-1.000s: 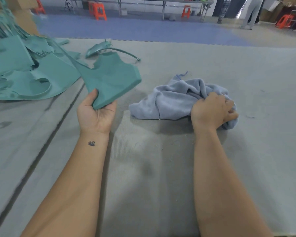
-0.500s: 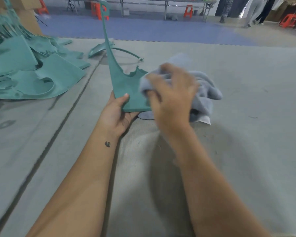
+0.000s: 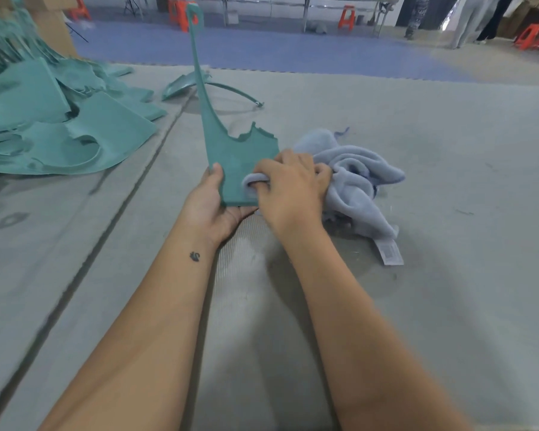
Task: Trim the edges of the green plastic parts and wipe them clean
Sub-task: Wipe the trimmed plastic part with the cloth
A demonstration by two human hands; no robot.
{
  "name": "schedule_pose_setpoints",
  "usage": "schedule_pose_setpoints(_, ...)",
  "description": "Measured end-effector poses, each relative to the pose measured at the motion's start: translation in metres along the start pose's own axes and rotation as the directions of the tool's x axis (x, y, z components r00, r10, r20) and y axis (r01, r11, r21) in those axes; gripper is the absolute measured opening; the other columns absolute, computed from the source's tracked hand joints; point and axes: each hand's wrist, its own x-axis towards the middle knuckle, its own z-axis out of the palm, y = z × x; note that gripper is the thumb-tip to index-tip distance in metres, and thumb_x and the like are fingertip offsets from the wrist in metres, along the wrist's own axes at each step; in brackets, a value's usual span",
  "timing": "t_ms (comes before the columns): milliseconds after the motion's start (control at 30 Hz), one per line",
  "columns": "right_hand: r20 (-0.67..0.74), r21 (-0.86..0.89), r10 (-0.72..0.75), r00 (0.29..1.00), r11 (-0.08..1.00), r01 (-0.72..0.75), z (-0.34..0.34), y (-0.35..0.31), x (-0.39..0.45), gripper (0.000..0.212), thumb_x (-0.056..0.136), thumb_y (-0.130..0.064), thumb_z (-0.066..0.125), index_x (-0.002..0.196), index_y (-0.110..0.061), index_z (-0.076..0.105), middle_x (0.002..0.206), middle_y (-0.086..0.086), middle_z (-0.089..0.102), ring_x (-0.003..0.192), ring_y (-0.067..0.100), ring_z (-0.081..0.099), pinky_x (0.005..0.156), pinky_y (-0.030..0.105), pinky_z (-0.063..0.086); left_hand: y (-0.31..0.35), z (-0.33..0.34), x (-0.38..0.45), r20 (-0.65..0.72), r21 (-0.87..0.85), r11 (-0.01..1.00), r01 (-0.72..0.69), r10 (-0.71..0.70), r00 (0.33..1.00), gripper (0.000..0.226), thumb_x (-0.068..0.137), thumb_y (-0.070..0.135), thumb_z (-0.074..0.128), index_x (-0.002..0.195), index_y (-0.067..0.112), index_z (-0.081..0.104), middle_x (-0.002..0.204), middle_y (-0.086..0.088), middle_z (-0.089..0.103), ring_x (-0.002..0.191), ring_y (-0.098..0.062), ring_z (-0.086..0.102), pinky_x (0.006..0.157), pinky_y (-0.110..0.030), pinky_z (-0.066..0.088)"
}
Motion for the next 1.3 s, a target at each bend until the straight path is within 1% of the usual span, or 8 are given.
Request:
schedule_pose_setpoints(200, -0.055, -0.112, 0.117, 0.992, 0.986, -0.122, -0.009, 0.034, 0.003, 0.009, 0.087, -0.029, 0.052, 0.082, -0.026, 0.058, 0.090, -0.005, 0.050, 0.100, 0.022, 0.045, 0.077, 0.036, 0.015, -0.004, -0.004, 0.001, 0.035, 0.030, 0.999, -0.039, 0.038, 0.999, 0.037, 0.107, 0.032, 0.023, 0.127, 0.016, 0.050, 0.120, -0.017, 0.067, 0.102, -0.035, 0.068, 0.072, -0.056, 0.057)
schedule_pose_setpoints(333, 0.006, -0.162, 0.000, 1.000, 0.987, 0.001, -0.016, 0.024, -0.001, 0.012, 0.083, -0.021, 0.050, 0.076, -0.026, 0.042, 0.082, -0.007, 0.043, 0.095, 0.023, 0.048, 0.069, 0.037, 0.010, -0.002, -0.004, 0.003, 0.017, 0.040, 0.999, -0.025, 0.024, 1.000, 0.040, 0.107, 0.034, 0.023, 0.126, 0.015, 0.052, 0.111, -0.015, 0.071, 0.097, -0.033, 0.070, 0.070, -0.052, 0.058)
schedule_pose_setpoints(433, 0.056, -0.132, -0.167, 0.984, 0.976, 0.173, -0.018, 0.000, -0.010, 0.017, 0.079, -0.020, 0.054, 0.077, -0.027, 0.039, 0.081, -0.003, 0.057, 0.089, 0.027, 0.055, 0.075, 0.040, 0.018, 0.000, -0.003, 0.002, -0.011, 0.041, 0.999, 0.019, -0.019, 1.000, 0.051, 0.106, 0.040, 0.022, 0.121, 0.007, 0.058, 0.106, -0.015, 0.072, 0.091, -0.027, 0.072, 0.067, -0.041, 0.060)
schedule_pose_setpoints(567, 0.054, 0.003, -0.315, 0.947, 0.949, 0.316, -0.009, -0.040, -0.023, 0.014, 0.076, -0.015, 0.061, 0.086, -0.025, 0.062, 0.078, -0.001, 0.064, 0.081, 0.025, 0.059, 0.079, 0.041, 0.023, 0.003, -0.007, -0.004, 0.019, 0.077, 0.997, 0.013, -0.014, 1.000, 0.061, 0.104, 0.045, 0.022, 0.118, 0.004, 0.065, 0.078, -0.009, 0.074, 0.076, -0.023, 0.072, 0.085, -0.035, 0.057)
schedule_pose_setpoints(700, 0.057, 0.016, -0.207, 0.977, 0.978, 0.206, -0.007, -0.037, -0.009, 0.007, 0.089, -0.028, 0.049, 0.088, -0.030, 0.056, 0.092, -0.004, 0.062, 0.093, 0.022, 0.056, 0.077, 0.039, 0.022, 0.003, -0.007, -0.001, 0.014, 0.086, 0.996, 0.012, -0.013, 1.000, 0.066, 0.102, 0.054, 0.019, 0.111, 0.006, 0.062, 0.092, -0.010, 0.074, 0.091, -0.020, 0.071, 0.097, -0.034, 0.050)
schedule_pose_setpoints(833, -0.001, -0.008, -0.079, 0.997, 0.997, 0.079, -0.004, -0.030, 0.007, 0.012, 0.094, -0.033, 0.042, 0.093, -0.027, 0.052, 0.099, -0.003, 0.062, 0.098, 0.024, 0.057, 0.076, 0.040, 0.026, -0.007, 0.004, 0.000, 0.003, 0.204, 0.979, -0.013, 0.013, 1.000, 0.068, 0.098, 0.062, 0.018, 0.105, 0.013, 0.065, 0.100, -0.008, 0.074, 0.093, -0.016, 0.071, 0.072, -0.029, 0.059)
schedule_pose_setpoints(1067, -0.075, 0.023, 0.177, 0.981, 0.984, -0.176, 0.000, -0.015, 0.040, 0.017, 0.093, -0.039, 0.047, 0.098, -0.022, 0.049, 0.102, 0.001, 0.066, 0.097, 0.028, 0.061, 0.074, 0.040, 0.029, -0.007, 0.007, -0.003, 0.097, 0.367, 0.912, -0.183, 0.158, 0.983, 0.027, 0.106, 0.030, 0.034, 0.121, 0.027, 0.055, 0.103, -0.001, 0.072, 0.088, -0.018, 0.071, 0.064, -0.037, 0.058)
schedule_pose_setpoints(1300, -0.057, -0.036, 0.334, 0.941, 0.941, -0.337, -0.003, 0.028, 0.050, 0.009, 0.094, -0.028, 0.042, 0.094, -0.019, 0.044, 0.097, 0.006, 0.065, 0.084, 0.029, 0.056, 0.072, 0.038, 0.028, -0.004, 0.006, -0.006, 0.073, 0.339, 0.929, -0.149, 0.132, 0.989, 0.023, 0.103, 0.026, 0.042, 0.123, 0.022, 0.052, 0.117, -0.007, 0.067, 0.101, -0.027, 0.068, 0.070, -0.044, 0.059)
